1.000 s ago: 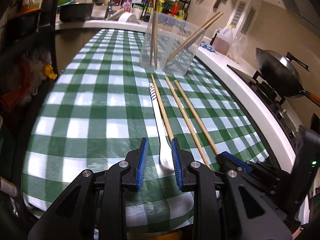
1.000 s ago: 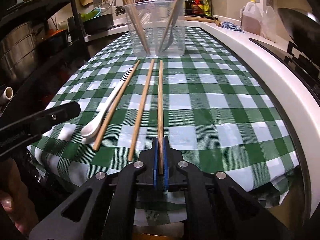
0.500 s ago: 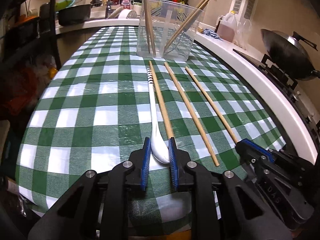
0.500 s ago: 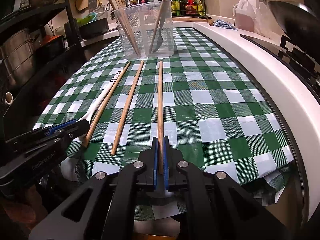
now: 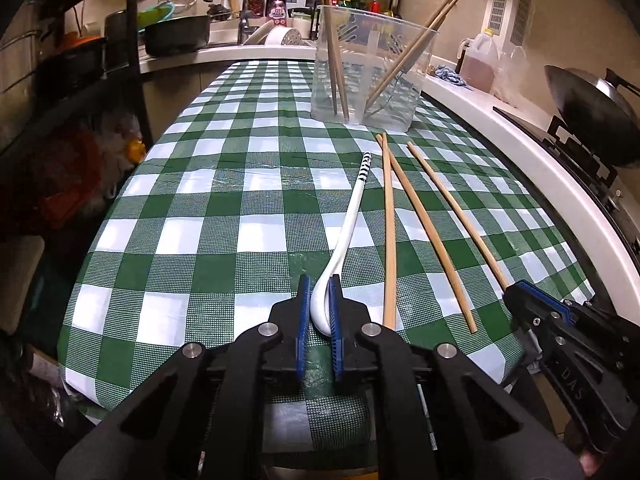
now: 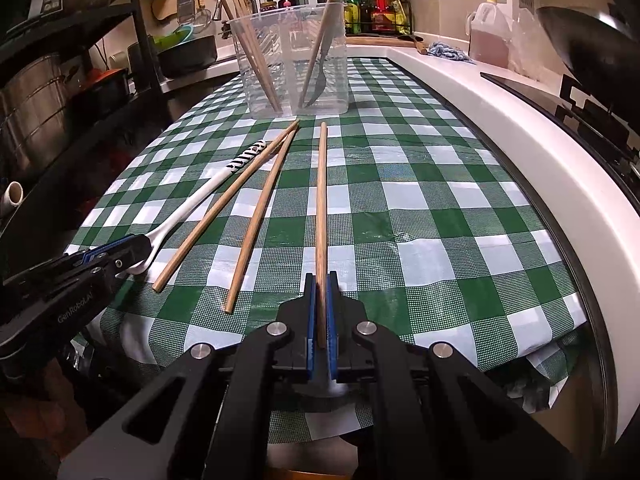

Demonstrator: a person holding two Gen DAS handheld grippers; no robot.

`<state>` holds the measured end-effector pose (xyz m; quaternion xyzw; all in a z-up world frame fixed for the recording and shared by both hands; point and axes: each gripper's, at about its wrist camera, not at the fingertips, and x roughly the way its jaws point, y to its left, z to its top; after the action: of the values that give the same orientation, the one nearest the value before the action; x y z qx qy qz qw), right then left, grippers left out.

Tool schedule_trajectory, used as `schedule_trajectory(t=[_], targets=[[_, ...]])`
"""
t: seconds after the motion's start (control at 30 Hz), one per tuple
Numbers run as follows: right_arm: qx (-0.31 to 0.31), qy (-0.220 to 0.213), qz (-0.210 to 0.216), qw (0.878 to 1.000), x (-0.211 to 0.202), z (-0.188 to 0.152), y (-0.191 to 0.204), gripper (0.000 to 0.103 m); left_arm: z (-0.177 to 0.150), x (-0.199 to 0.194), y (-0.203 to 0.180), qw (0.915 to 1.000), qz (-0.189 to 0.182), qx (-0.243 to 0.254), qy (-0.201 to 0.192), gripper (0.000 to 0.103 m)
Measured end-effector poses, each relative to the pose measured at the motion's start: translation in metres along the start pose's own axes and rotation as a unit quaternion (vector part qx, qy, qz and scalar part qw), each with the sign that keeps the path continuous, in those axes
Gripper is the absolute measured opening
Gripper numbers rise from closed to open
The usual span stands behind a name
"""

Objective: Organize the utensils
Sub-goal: 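Close the right tool on a wooden chopstick while the left tool grasps the white spoon, then hold the chopstick in the right tool and the spoon in the left tool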

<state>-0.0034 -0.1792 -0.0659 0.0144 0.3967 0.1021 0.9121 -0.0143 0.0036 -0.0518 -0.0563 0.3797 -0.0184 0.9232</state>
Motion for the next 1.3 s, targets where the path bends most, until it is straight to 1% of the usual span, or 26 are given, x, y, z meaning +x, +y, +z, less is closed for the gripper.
schedule_trajectory(t=[0.83, 0.9, 0.93, 0.97, 1.03, 1.3], targets=[[-0.016, -0.009, -0.015, 1.000, -0.002, -0.002, 0.005, 0.006, -0.009, -0.004, -0.016, 0.9988, 0.018, 0.042, -0.018, 0.010], [-0.019, -0.010, -0.017, 1.000, -0.002, -0.002, 0.005, 0.006, -0.010, -0.004, -0.017, 0.9987, 0.018, 0.045, -0.019, 0.012], [-0.019, -0.010, -0.018, 1.000, -0.002, -0.003, 0.005, 0.006, -0.010, -0.004, -0.018, 0.9987, 0.016, 0.046, -0.017, 0.015], [-0.020, -0.010, -0.018, 1.000, -0.002, -0.003, 0.005, 0.006, -0.012, -0.002, -0.019, 0.9987, 0.013, 0.047, -0.014, 0.015], [-0.020, -0.011, -0.018, 1.000, -0.002, -0.003, 0.006, 0.006, -0.012, -0.003, -0.022, 0.9982, 0.020, 0.054, -0.017, 0.015], [-0.021, -0.010, -0.017, 1.000, -0.001, -0.002, 0.005, 0.006, -0.011, -0.003, -0.018, 0.9991, 0.009, 0.039, -0.016, 0.013]])
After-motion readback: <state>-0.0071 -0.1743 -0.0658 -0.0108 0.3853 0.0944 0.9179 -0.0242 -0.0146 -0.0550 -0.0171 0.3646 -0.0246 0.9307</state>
